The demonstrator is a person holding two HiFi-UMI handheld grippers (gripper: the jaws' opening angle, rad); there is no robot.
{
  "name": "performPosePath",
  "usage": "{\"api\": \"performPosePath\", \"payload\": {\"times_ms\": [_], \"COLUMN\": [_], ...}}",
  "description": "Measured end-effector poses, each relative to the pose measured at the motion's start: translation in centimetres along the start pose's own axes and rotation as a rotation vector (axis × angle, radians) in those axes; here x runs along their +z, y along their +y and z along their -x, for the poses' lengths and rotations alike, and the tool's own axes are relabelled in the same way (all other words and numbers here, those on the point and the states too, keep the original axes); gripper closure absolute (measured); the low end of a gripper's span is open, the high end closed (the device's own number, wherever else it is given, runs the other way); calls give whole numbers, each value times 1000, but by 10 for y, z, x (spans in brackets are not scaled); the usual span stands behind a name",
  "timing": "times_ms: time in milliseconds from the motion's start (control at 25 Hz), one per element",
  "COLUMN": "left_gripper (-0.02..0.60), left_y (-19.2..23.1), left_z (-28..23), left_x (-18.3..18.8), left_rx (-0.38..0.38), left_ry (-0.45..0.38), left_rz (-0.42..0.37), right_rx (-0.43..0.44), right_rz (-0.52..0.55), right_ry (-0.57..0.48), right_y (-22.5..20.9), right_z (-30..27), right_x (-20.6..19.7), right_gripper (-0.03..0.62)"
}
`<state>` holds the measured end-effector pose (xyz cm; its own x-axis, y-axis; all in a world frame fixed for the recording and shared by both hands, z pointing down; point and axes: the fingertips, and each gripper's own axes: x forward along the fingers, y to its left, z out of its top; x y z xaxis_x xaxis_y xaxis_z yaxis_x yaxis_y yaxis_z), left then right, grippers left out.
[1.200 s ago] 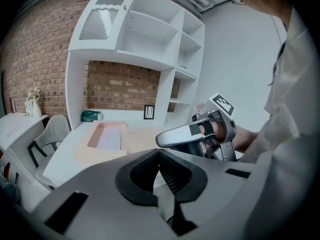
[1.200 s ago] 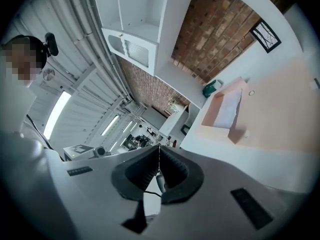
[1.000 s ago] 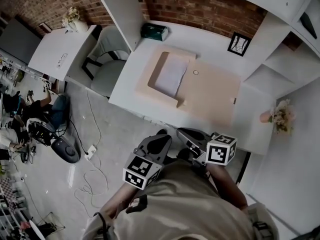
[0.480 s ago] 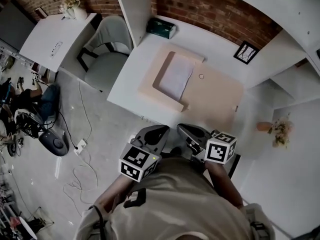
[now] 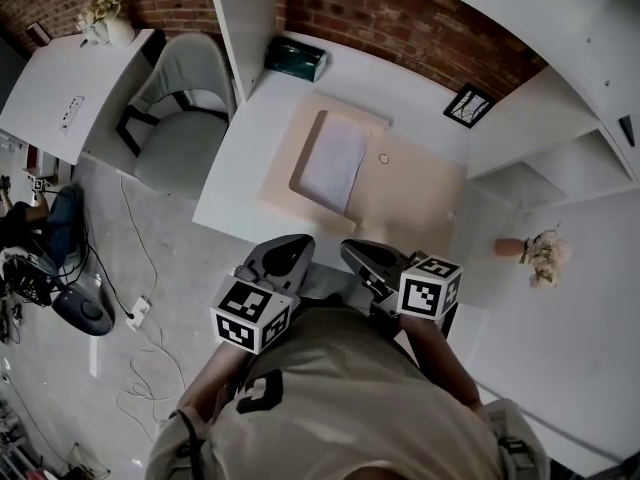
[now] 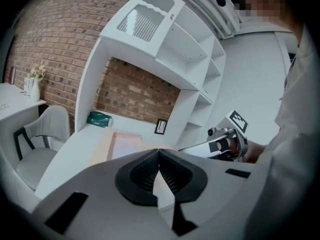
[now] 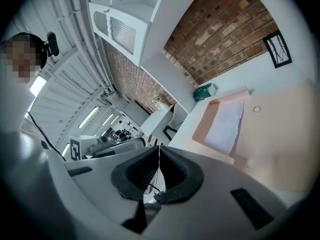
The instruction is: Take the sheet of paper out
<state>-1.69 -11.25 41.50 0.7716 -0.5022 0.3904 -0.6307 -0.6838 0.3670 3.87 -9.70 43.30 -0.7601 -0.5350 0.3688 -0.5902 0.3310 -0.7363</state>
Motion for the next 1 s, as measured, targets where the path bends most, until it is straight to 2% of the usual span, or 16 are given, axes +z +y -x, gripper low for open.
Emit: {"api": "performPosePath", "payload": {"times_ms": [360,560,720,880,1000], "left_gripper": [565,565,565,565,565], "left_y": [66,93,116,132,136], "left_z": [11,24,34,43,43], "left_x": [16,17,10,8,11], "left_rx": [3,-11,5,28,39], "left_ry": [-3,-7,-13,-20,-28], "left_rz": [-8,3,29,55,46], "right_rx": [-83,-90,-103,-117,-94], "right_rz": [-11,-16,-14,-57,-115], "right_ry": [-10,35,63,28,4], "right_y": [5,17,22,20,18], "right_z": [-33,-61,-76,-78,-84], "right_x": [15,7,1,4,7], "right_gripper": [566,566,566,566,566]}}
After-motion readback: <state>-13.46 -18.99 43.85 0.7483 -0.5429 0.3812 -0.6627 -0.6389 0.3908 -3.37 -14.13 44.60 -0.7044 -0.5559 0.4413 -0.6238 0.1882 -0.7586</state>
